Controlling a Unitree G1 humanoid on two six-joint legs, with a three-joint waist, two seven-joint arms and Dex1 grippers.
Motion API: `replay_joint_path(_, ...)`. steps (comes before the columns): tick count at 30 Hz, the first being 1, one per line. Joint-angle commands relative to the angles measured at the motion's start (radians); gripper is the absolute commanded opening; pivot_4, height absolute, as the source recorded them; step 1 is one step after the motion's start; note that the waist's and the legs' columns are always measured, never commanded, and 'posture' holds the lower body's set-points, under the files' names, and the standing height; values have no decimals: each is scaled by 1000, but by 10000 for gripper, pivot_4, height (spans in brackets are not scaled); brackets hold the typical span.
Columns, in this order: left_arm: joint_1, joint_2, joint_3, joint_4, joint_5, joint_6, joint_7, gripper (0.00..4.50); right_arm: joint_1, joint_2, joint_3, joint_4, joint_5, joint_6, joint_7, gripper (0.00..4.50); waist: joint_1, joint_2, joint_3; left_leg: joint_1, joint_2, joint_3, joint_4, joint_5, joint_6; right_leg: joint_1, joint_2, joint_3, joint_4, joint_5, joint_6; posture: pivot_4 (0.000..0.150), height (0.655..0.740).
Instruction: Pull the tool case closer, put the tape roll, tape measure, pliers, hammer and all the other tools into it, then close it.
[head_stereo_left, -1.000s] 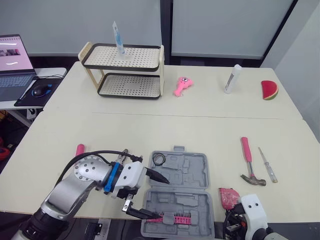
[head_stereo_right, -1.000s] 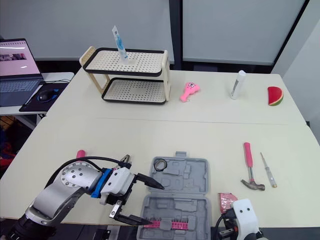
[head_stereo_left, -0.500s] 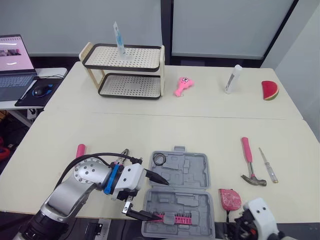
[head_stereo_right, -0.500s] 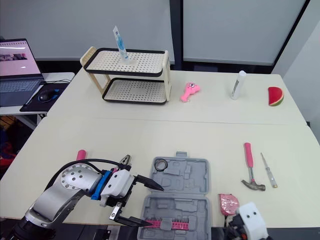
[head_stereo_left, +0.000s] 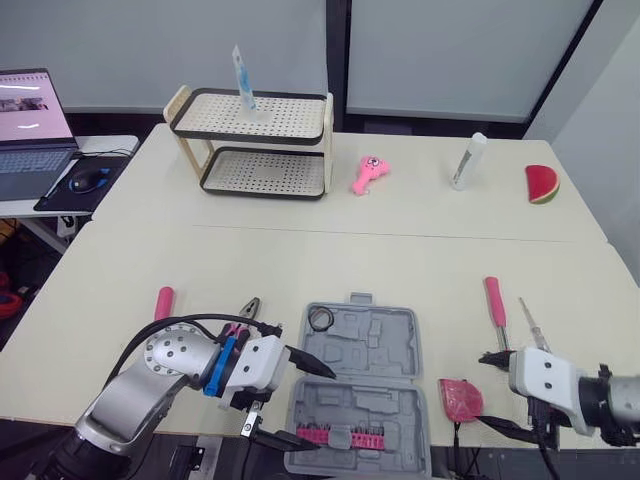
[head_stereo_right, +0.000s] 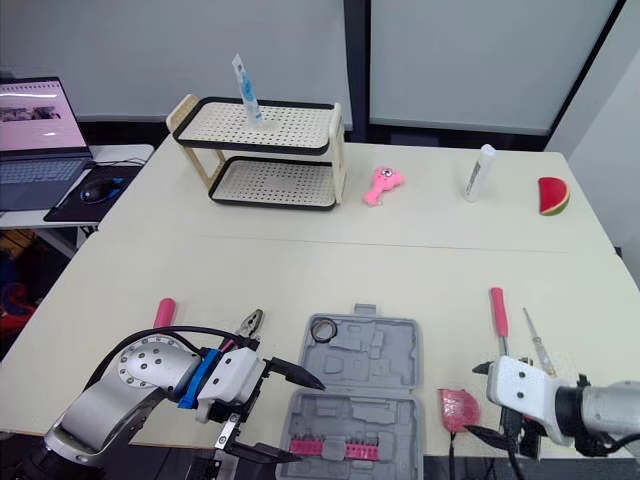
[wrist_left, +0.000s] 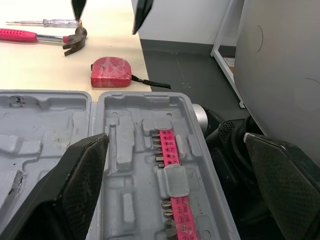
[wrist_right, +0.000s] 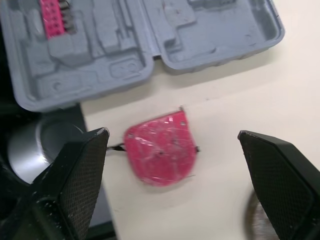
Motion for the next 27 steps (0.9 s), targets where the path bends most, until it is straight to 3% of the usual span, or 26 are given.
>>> replay_joint_path(1,-8,5,-6,-37,-12,-2,-5,45000,-35,-19,81,110,-85,-162,80,44729,4,1,1,0,0,0,0,0,0,0,0,0,0,0,0,1500,7350)
replay_joint_path(11,-32,2,-29,-36,-9,2,-12,45000,-162,26,214,284,-181,-316,111,44729,2,2,1,0,0,0,0,0,0,0,0,0,1,0,0,1500,7350)
replay_joint_path(27,-56,1,-37,-40,-15,16,-5,45000,-304,93,324,395,-275,-340,100,44729,1,2,1,0,0,0,0,0,0,0,0,0,1,0,0,1500,7350)
